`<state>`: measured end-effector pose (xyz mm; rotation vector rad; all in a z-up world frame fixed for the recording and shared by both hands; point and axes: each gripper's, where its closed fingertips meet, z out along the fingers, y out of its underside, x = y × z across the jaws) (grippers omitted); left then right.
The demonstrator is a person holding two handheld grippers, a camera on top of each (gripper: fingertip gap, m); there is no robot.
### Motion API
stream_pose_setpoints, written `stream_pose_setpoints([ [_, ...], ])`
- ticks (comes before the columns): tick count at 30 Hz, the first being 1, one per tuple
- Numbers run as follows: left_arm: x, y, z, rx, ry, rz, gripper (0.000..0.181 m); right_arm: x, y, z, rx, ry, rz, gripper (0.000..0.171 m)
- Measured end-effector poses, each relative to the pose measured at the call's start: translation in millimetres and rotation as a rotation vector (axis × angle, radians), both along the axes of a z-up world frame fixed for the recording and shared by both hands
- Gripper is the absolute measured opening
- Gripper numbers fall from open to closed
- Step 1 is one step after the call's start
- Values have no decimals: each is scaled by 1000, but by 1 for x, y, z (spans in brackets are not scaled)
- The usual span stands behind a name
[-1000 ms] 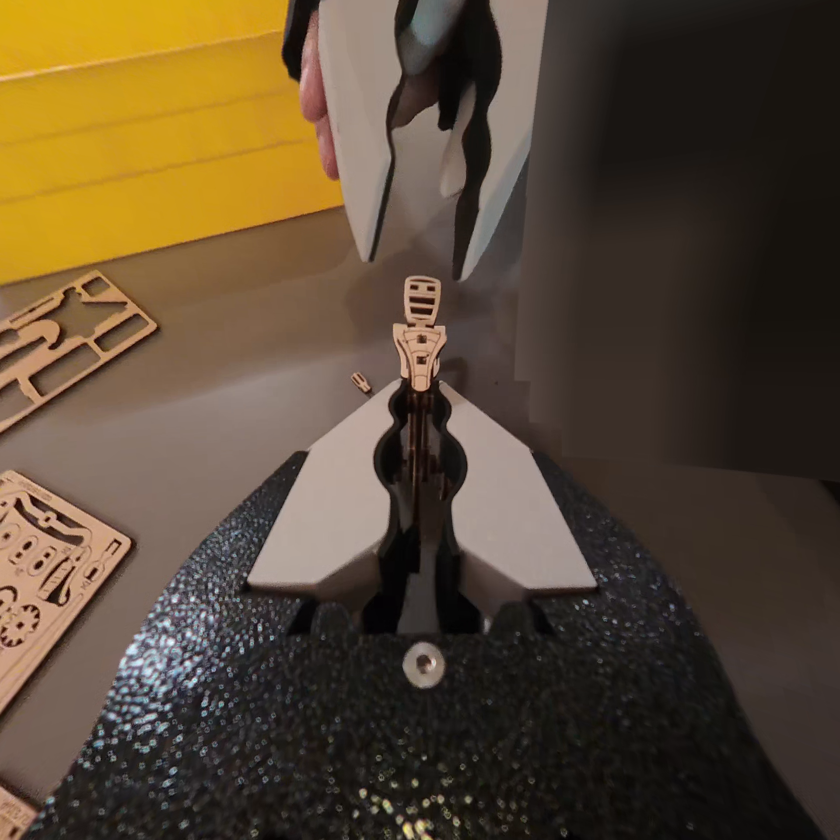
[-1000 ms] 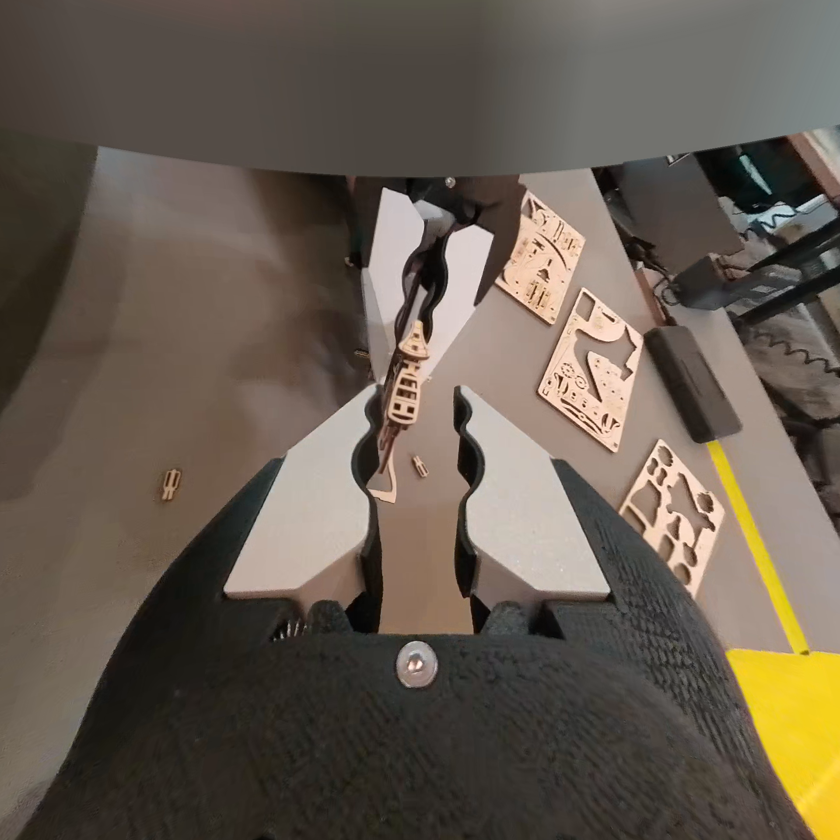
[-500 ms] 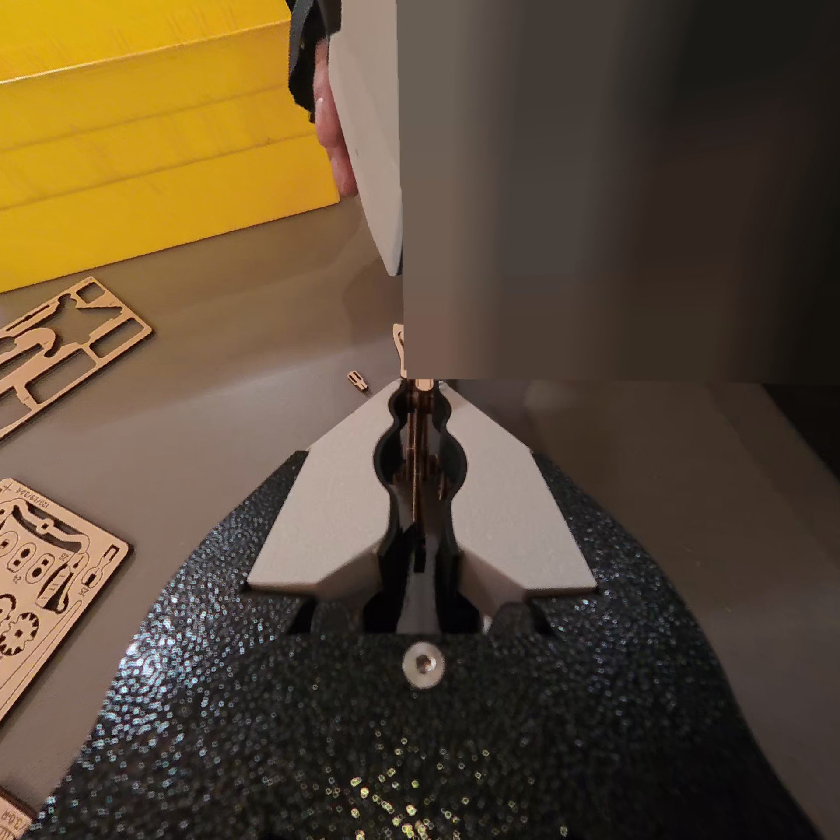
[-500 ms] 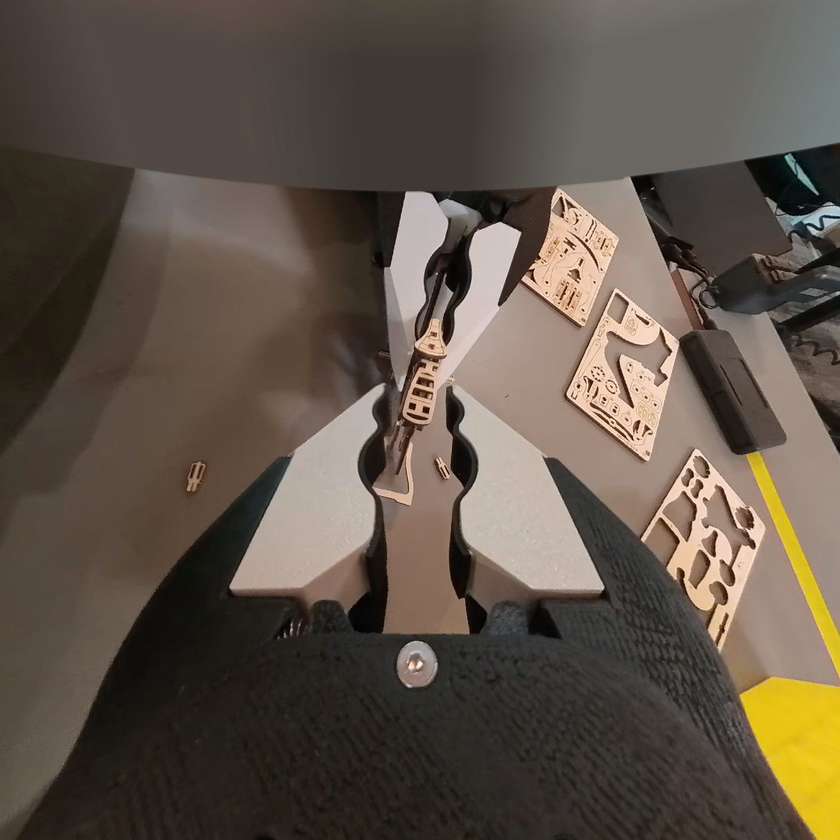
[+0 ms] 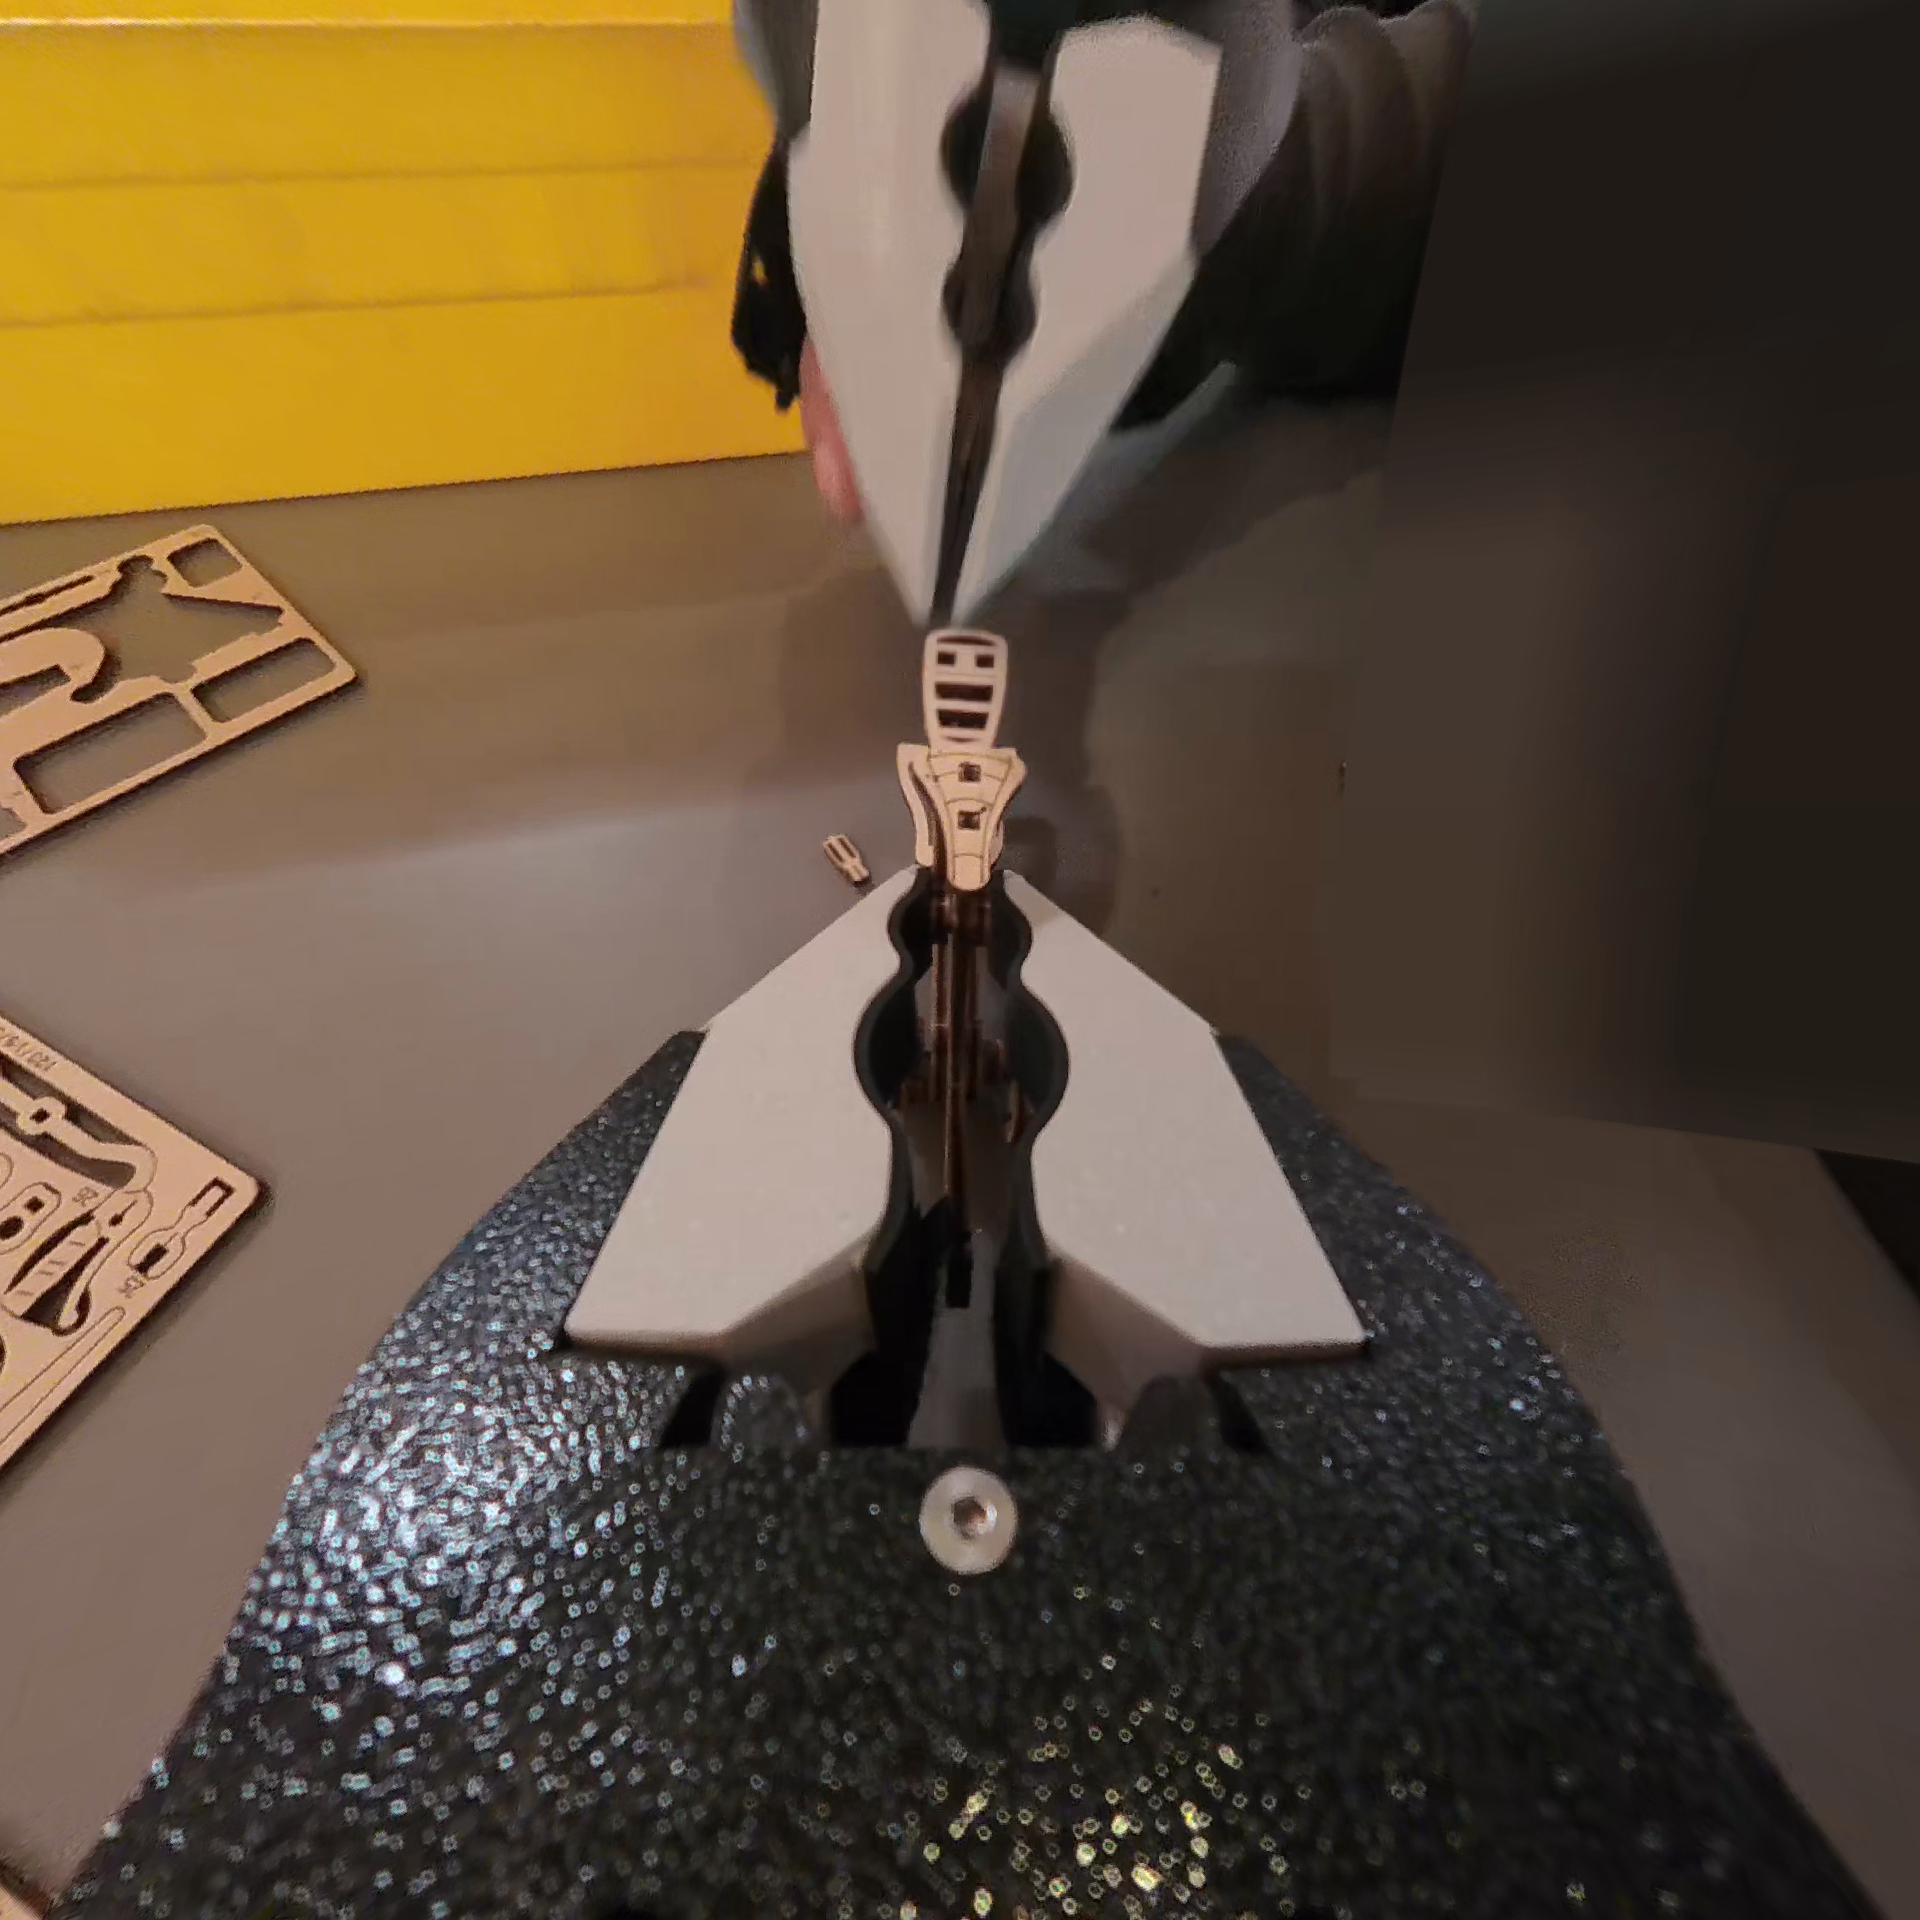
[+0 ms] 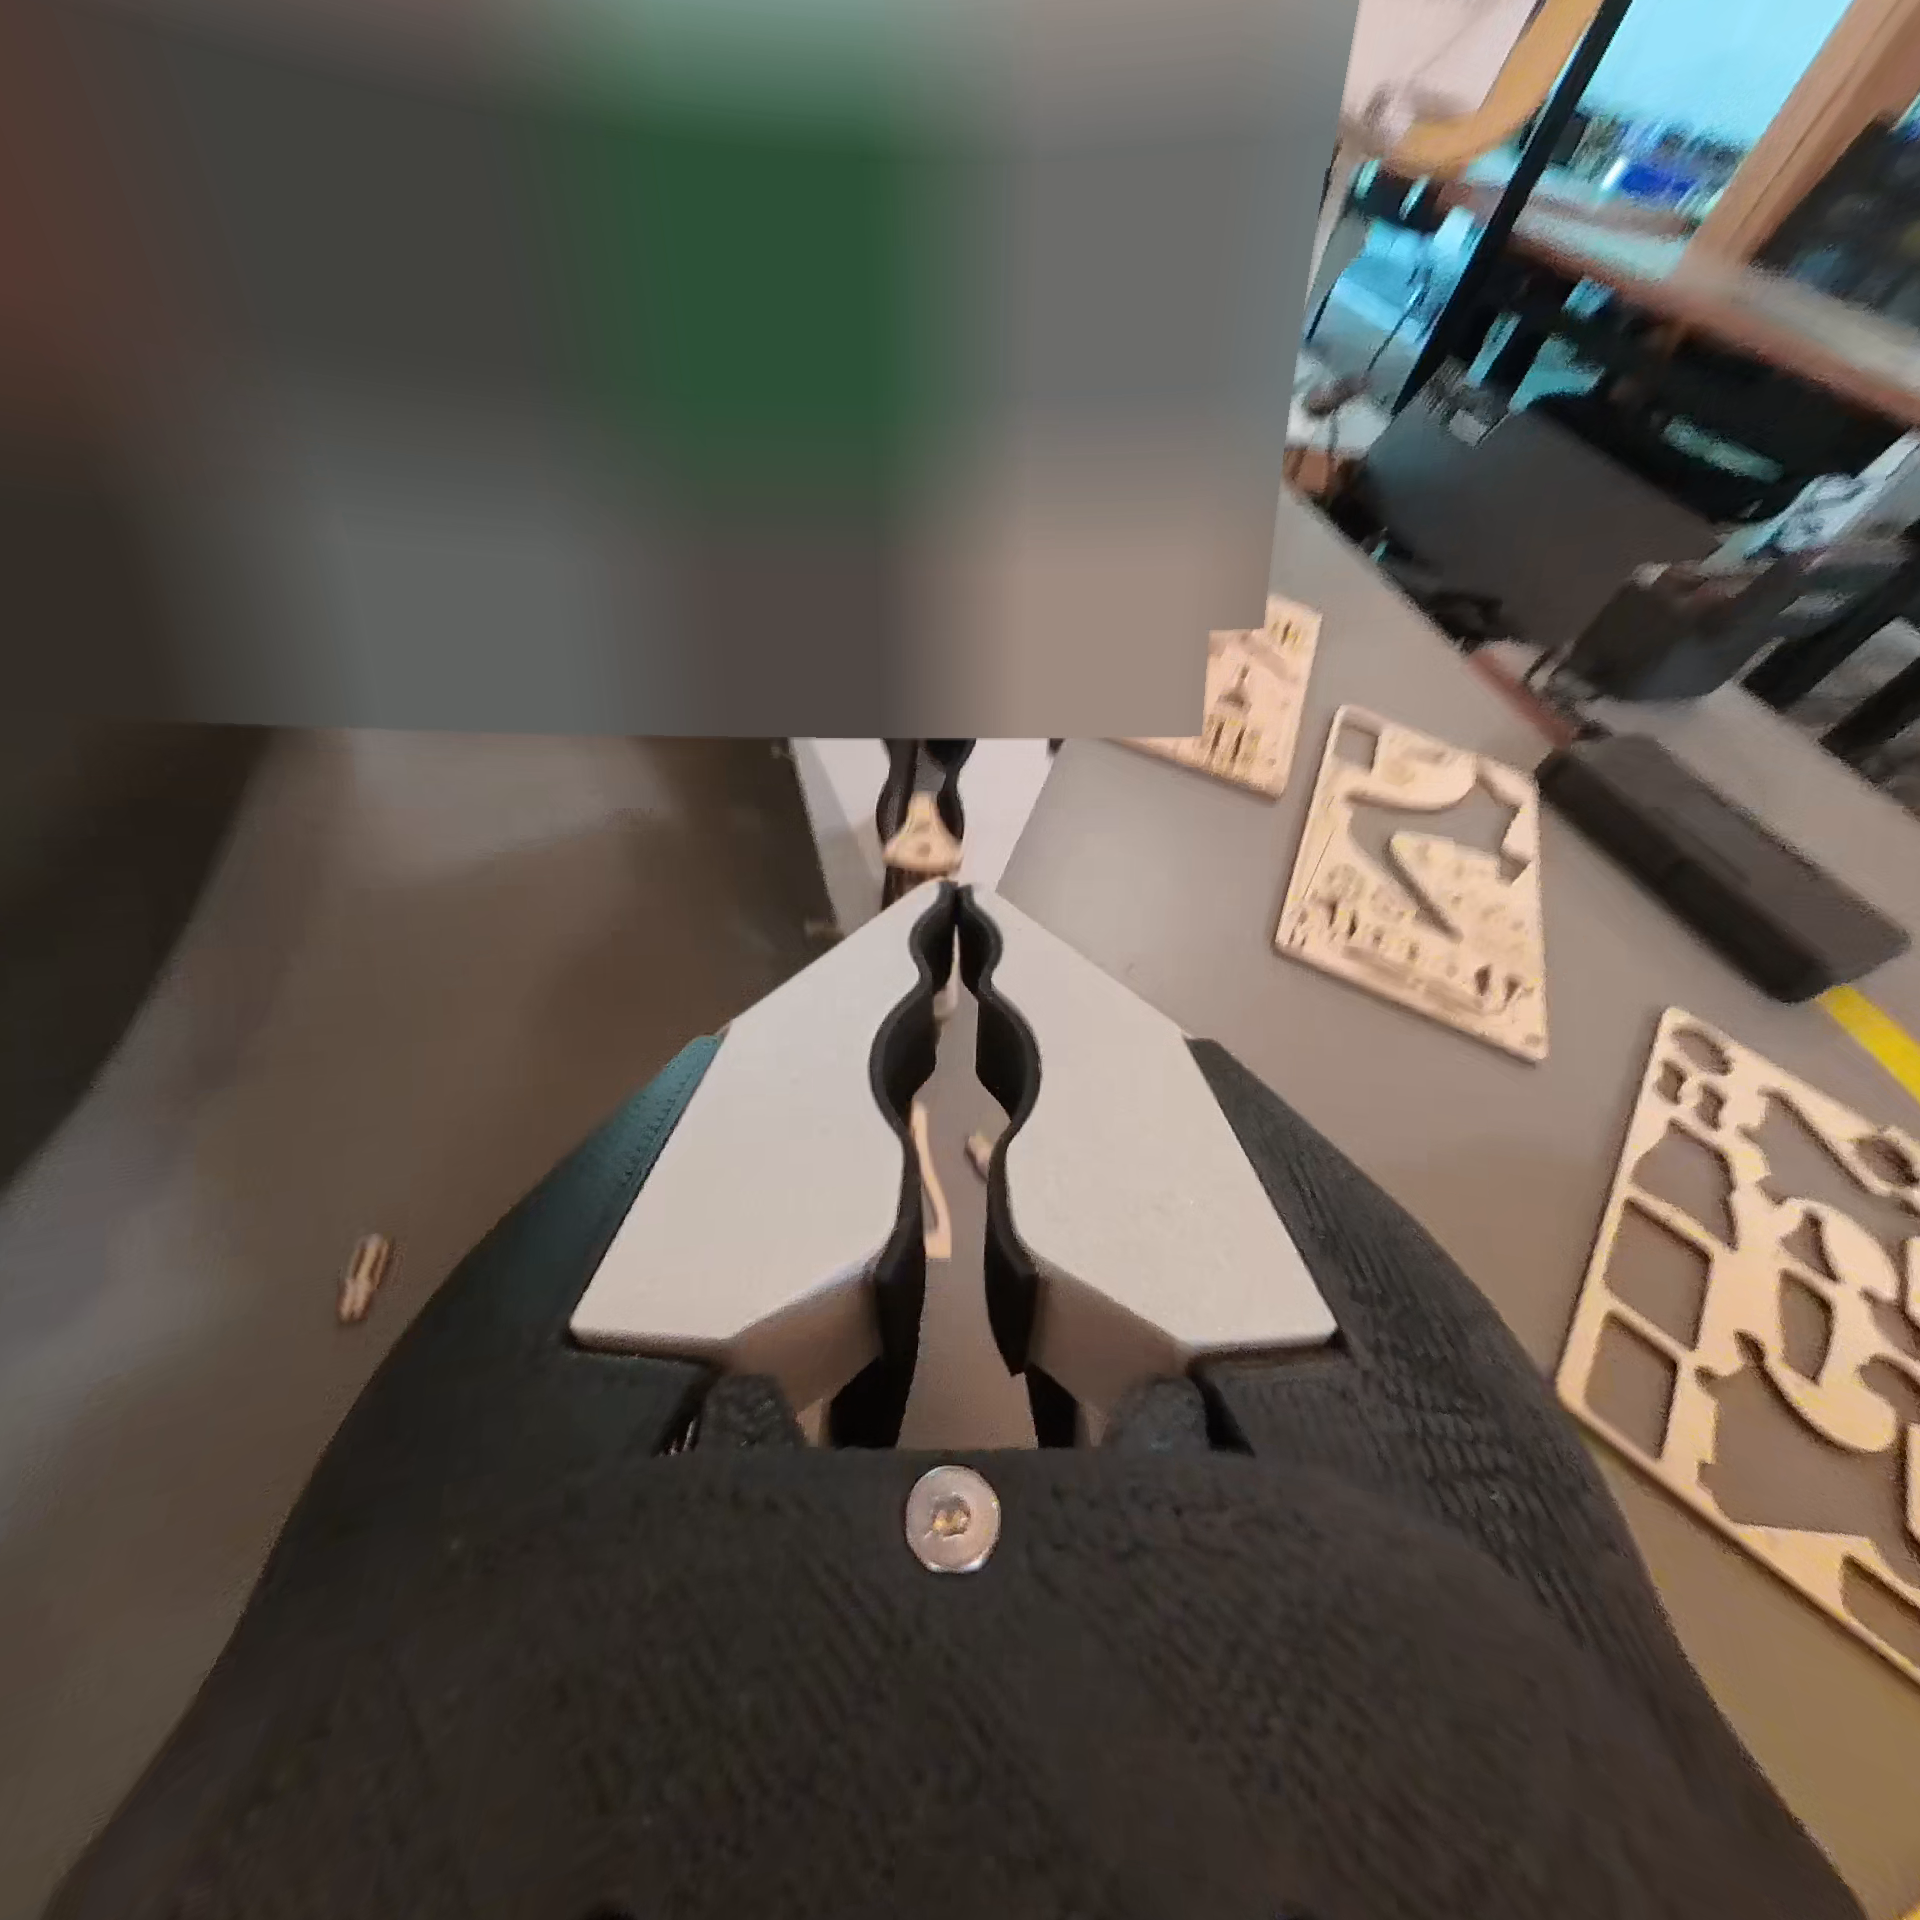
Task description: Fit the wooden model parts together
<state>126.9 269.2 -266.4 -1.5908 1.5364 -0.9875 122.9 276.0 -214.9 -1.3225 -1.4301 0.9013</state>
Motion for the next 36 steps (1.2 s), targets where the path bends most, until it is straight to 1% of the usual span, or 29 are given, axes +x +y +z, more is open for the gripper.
stream_pose_setpoints([
  [2, 0, 2, 4, -8, -23, 13, 7, 2, -1, 22, -39, 123, 2, 0],
  [4, -1, 3, 10, -39, -44, 15, 7, 4, 4, -2, -68, 32, -11, 0],
  [5, -2, 4, 7, -40, -28, 19, 8, 2, 5, -7, -70, 15, -10, 0],
  [6, -1, 3, 10, -53, -55, 18, 7, 0, 4, -1, -51, 39, -9, 0],
  [8, 0, 2, 15, -98, -73, 16, 7, -1, 3, 26, -10, 147, -20, 0],
  [9, -1, 3, 17, -102, -85, 19, 7, -1, 2, 26, -14, 144, -20, 0],
  [10, -1, 4, 19, -109, -87, 22, 7, -1, 2, 12, -23, 75, -18, 0],
  [11, -3, 6, 12, -98, -45, 32, 7, -2, 3, 0, -30, 25, -19, 0],
  [12, -3, 6, 12, -90, -61, 33, 7, -2, 4, 6, -20, 56, -29, 0],
  [14, -1, 3, 17, -129, -80, 19, 7, 0, 6, 38, 3, 190, -48, 0],
  [15, -1, 3, 19, -117, -86, 22, 7, 2, 7, 40, 16, 196, -55, 0],
  [17, -3, 4, 17, -97, -58, 24, 7, 0, 9, 7, -25, 44, -51, 0],
  [18, -3, 4, 14, -75, -48, 26, 7, -2, 8, 8, -34, 61, -48, 0],
  [20, -1, 1, 15, -99, -59, 15, 7, 0, 9, 44, 24, 199, -75, 0],
  [21, -1, 2, 18, -93, -69, 19, 7, 2, 8, 52, 26, 229, -73, 0],
  [22, -2, 4, 21, -81, -79, 28, 7, 0, 7, 37, 13, 166, -66, 0],
  [23, -4, 6, 21, -71, -68, 39, 7, -2, 6, 13, -13, 64, -59, 0],
  [24, -6, 9, 14, -37, -32, 46, 7, -3, 7, 3, -26, 41, -69, 0],
  [25, -5, 7, 17, -52, -64, 40, 7, -2, 10, 12, -4, 92, -97, 0],
  [26, -4, 4, 19, -96, -72, 29, 7, 2, 13, 31, 22, 178, -132, 0],
  [27, -3, 4, 21, -93, -81, 29, 7, 6, 13, 47, 27, 256, -146, 0],
  [28, -4, 6, 23, -74, -82, 35, 7, 5, 11, 43, 14, 239, -141, 0],
  [29, -4, 6, 23, -69, -79, 36, 7, 2, 10, 20, -12, 130, -127, 0],
  [30, -6, 7, 15, -57, -31, 42, 7, -1, 9, 3, -35, 56, -118, 0],
  [31, -4, 5, 17, -47, -60, 33, 7, -2, 9, 11, -15, 98, -129, 0],
  [33, -1, 1, 22, -101, -83, 19, 7, 1, 9, 48, 47, 239, -151, 0],
  [34, -2, 3, 26, -92, -97, 26, 7, 0, 8, 43, 42, 213, -142, 0],
  [35, -3, 5, 27, -92, -98, 35, 6, -3, 10, 20, 15, 110, -147, 0],
  [36, -5, 8, 20, -81, -54, 51, 7, -5, 14, 6, -2, 62, -163, 0],
])
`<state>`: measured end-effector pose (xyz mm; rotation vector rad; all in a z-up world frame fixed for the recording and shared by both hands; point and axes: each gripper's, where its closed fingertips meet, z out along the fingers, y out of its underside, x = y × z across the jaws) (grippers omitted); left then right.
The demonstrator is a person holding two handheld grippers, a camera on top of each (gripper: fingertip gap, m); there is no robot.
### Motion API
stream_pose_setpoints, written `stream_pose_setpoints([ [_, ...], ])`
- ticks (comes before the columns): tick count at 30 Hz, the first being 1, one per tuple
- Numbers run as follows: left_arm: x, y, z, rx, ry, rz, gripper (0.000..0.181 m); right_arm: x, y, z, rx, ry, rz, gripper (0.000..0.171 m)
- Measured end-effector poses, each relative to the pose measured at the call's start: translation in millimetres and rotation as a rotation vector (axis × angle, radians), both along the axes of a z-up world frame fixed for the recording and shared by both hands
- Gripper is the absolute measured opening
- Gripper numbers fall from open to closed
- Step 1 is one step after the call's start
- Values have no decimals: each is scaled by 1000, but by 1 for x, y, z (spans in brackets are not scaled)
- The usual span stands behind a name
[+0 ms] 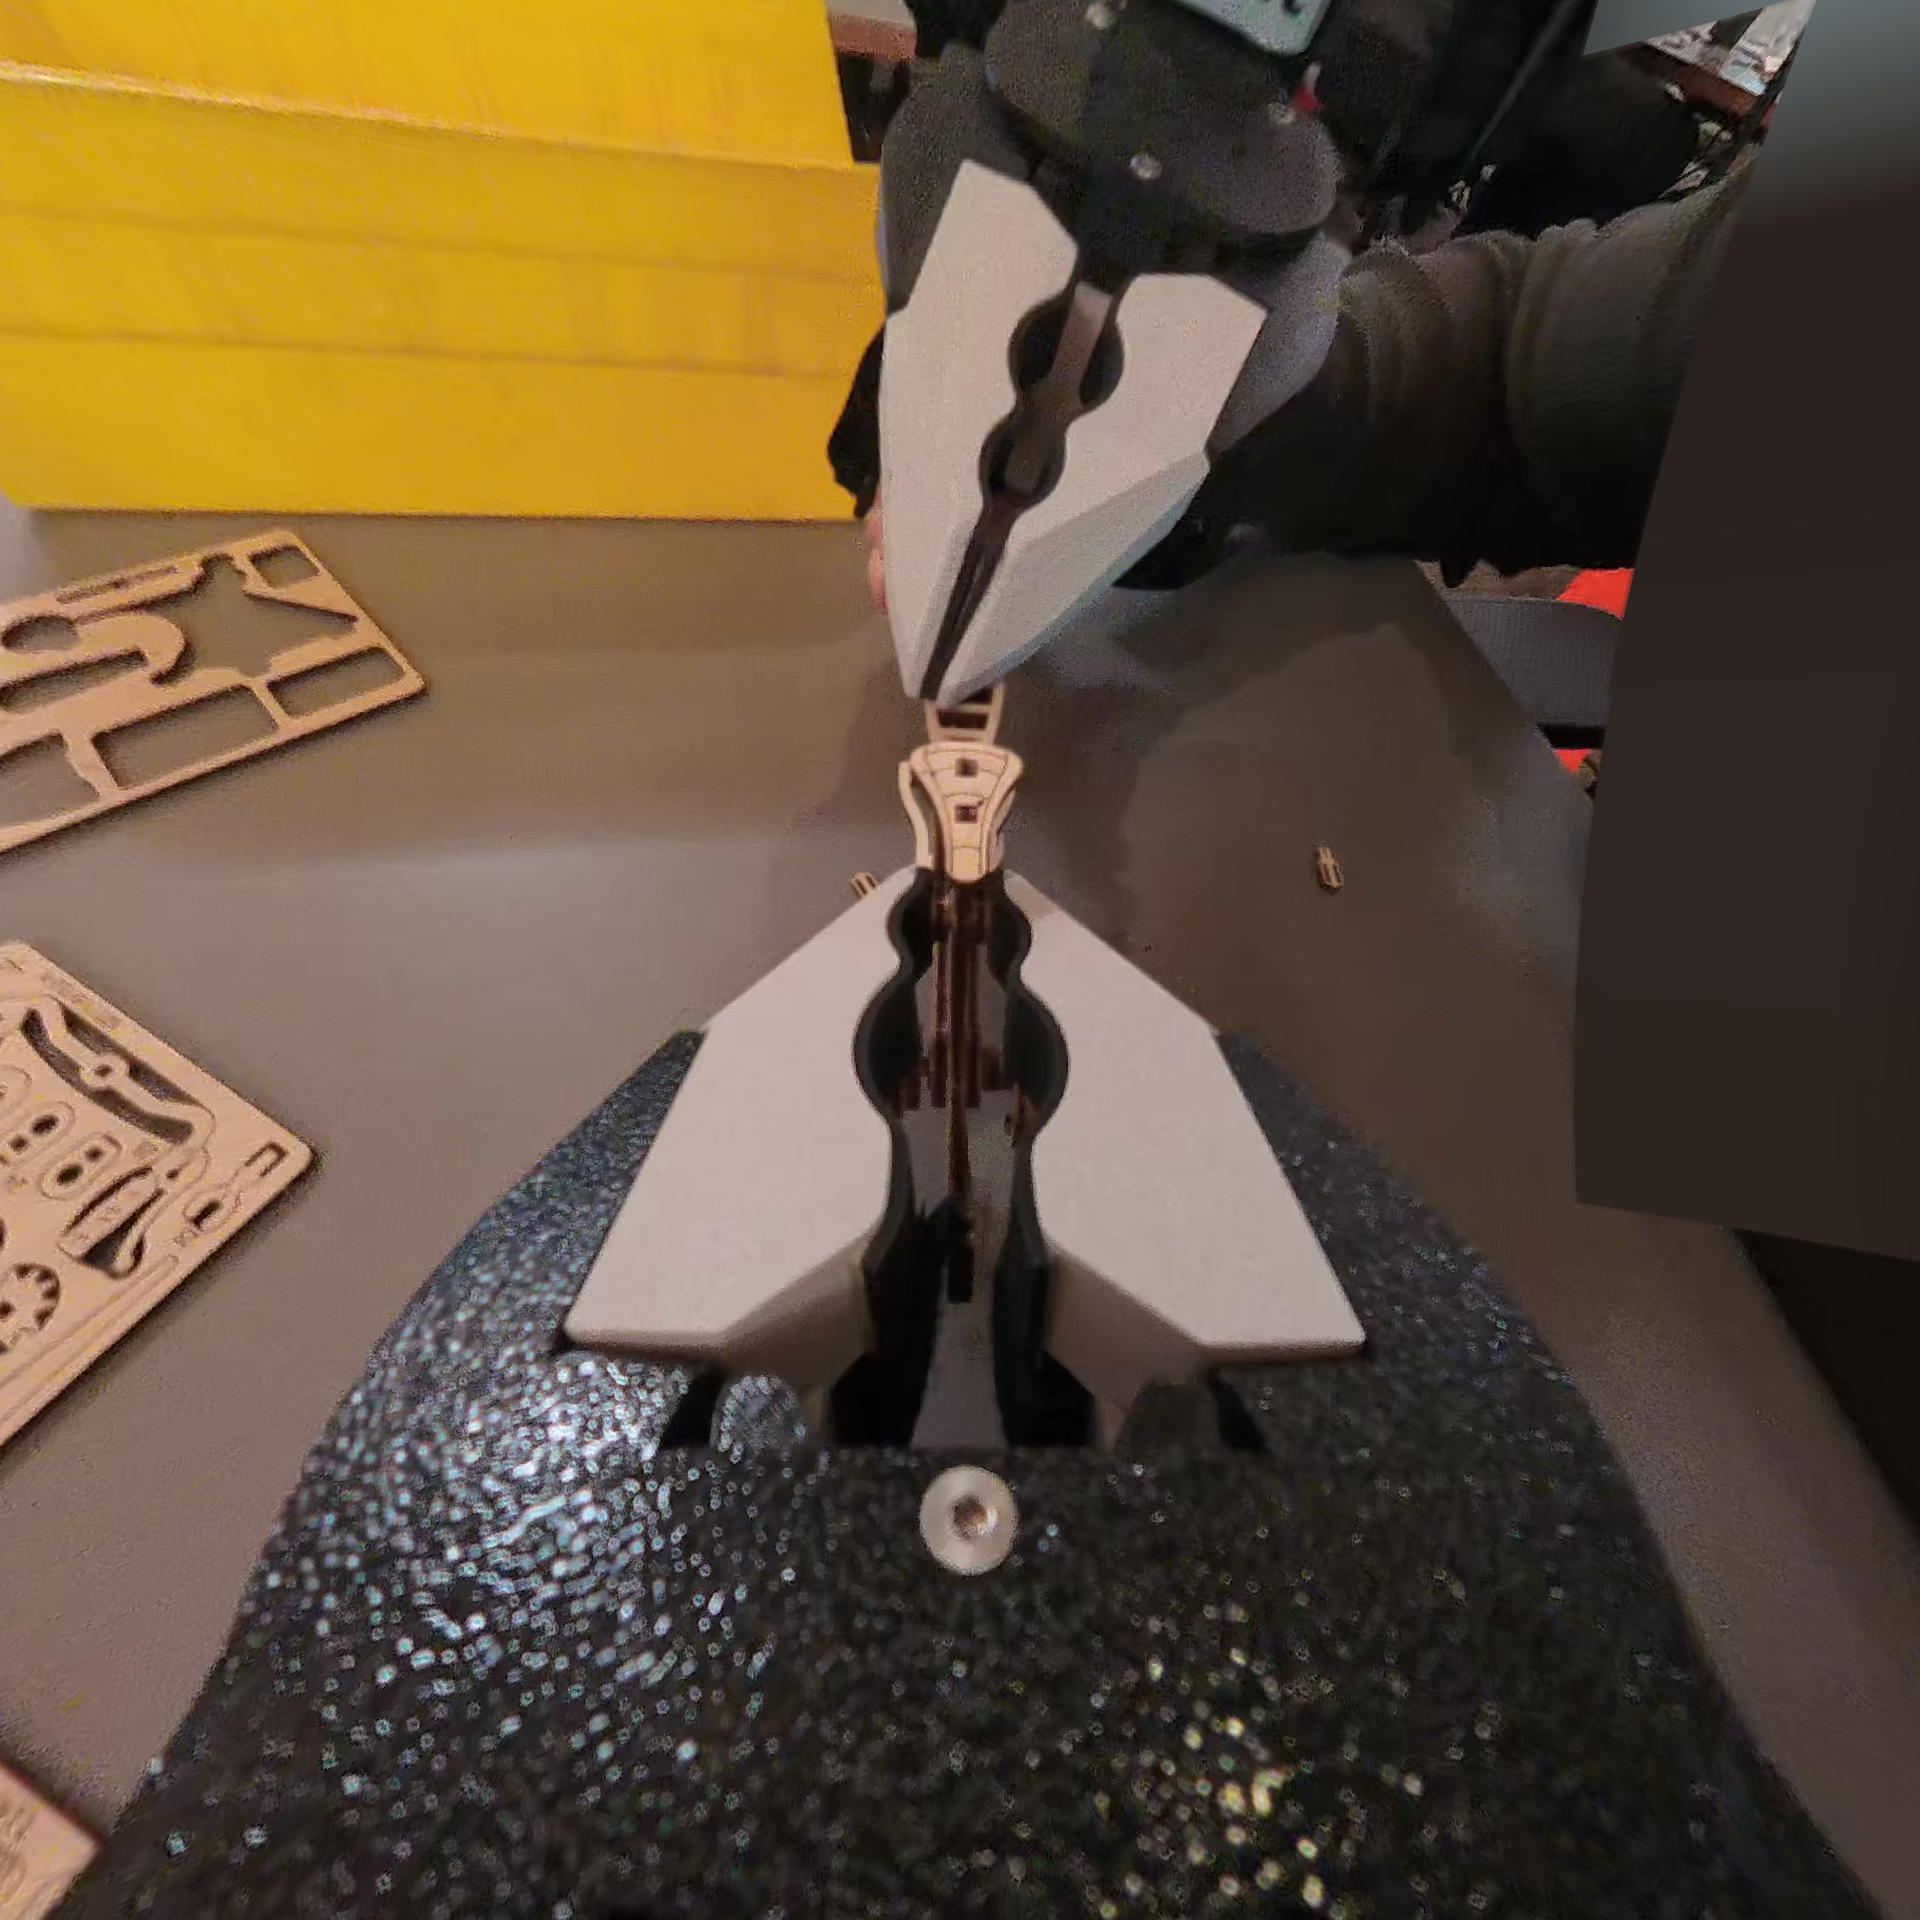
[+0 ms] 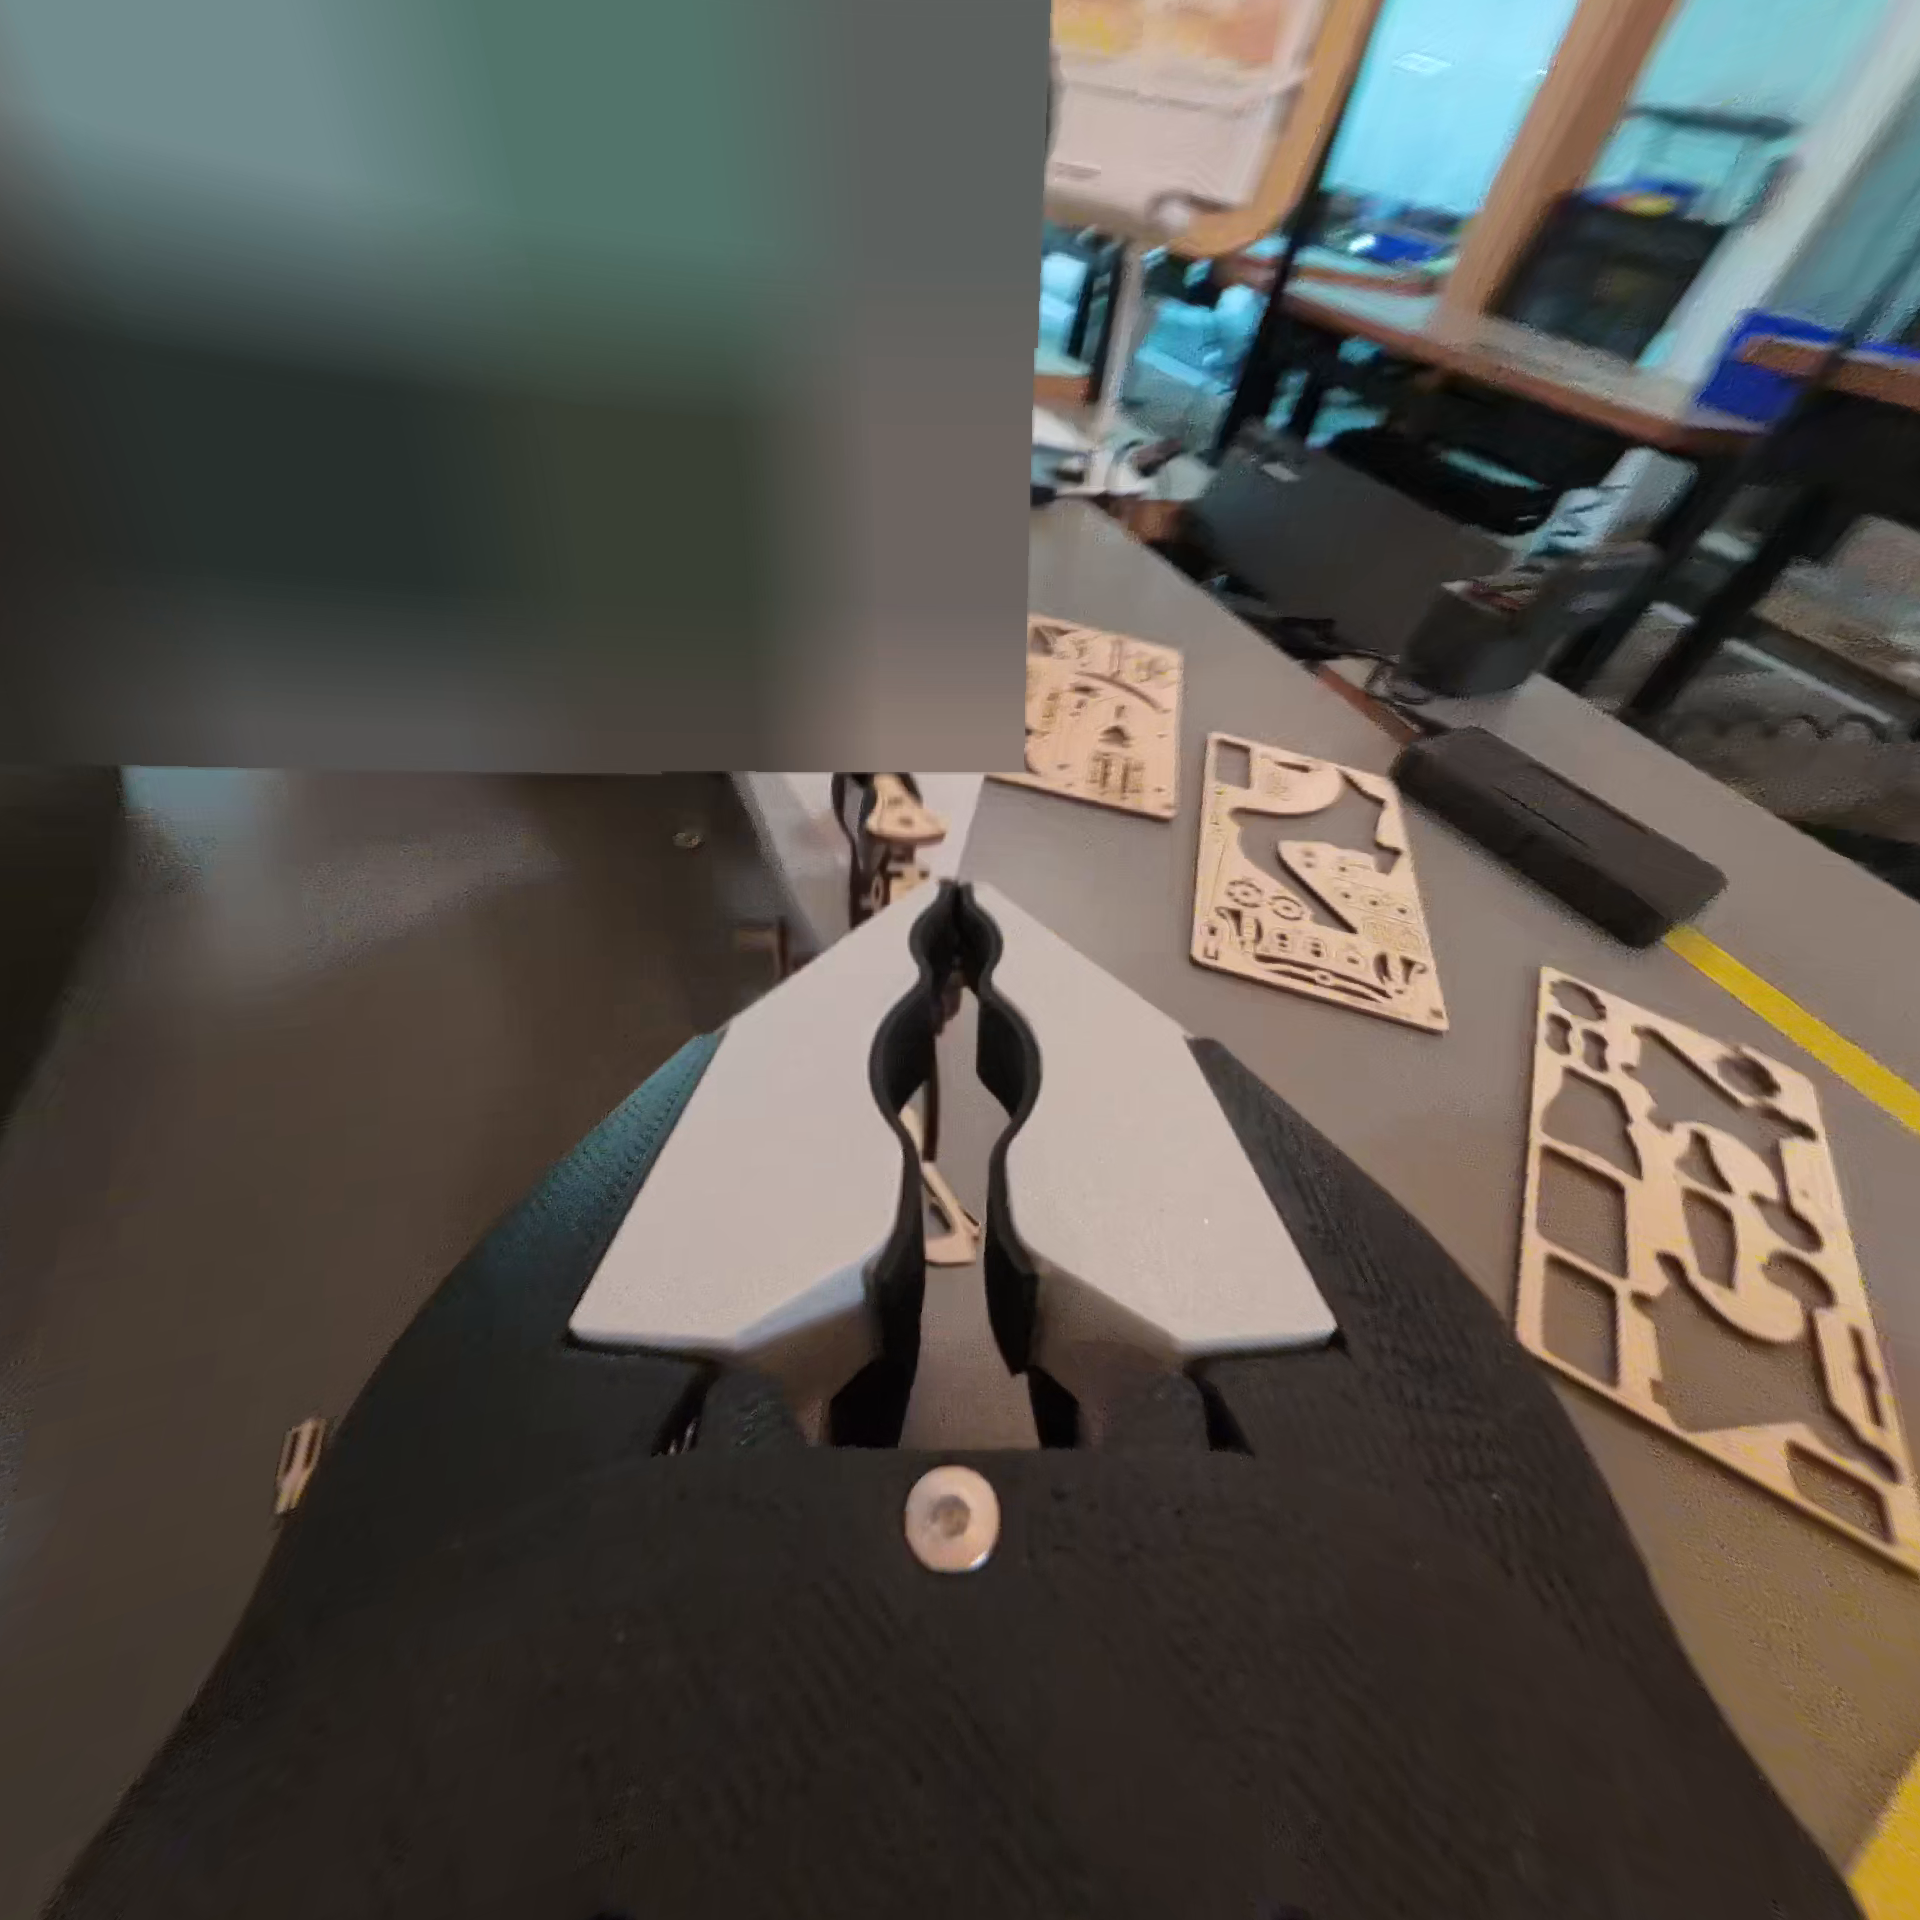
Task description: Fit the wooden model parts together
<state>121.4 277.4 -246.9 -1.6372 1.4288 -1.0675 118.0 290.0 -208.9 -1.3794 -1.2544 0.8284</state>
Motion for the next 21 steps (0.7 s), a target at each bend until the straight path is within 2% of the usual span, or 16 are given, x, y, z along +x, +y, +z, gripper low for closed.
stream_pose_setpoints([
  [1, 1, 0, 4, -14, -42, 3, 7, 0, 1, 6, 15, 30, -2, 0],
  [4, -1, 4, 19, -113, -97, 21, 7, 8, 7, 55, 42, 207, -25, 0],
  [6, -5, 8, 34, -176, -143, 41, 7, 11, 11, 68, 10, 246, -35, 0],
  [12, -23, -7, 78, -428, -212, 19, 7, -1, 14, 113, -4, 199, -36, 0],
  [15, -34, -14, 95, -459, -242, 37, 7, -19, 6, 135, -104, 156, 25, 0],
  [18, -47, -15, 114, -478, -320, 77, 7, -31, -8, 157, -167, 194, 77, 0],
  [21, -59, -17, 129, -455, -365, 105, 7, -36, -14, 175, -116, 232, 61, 0],
])
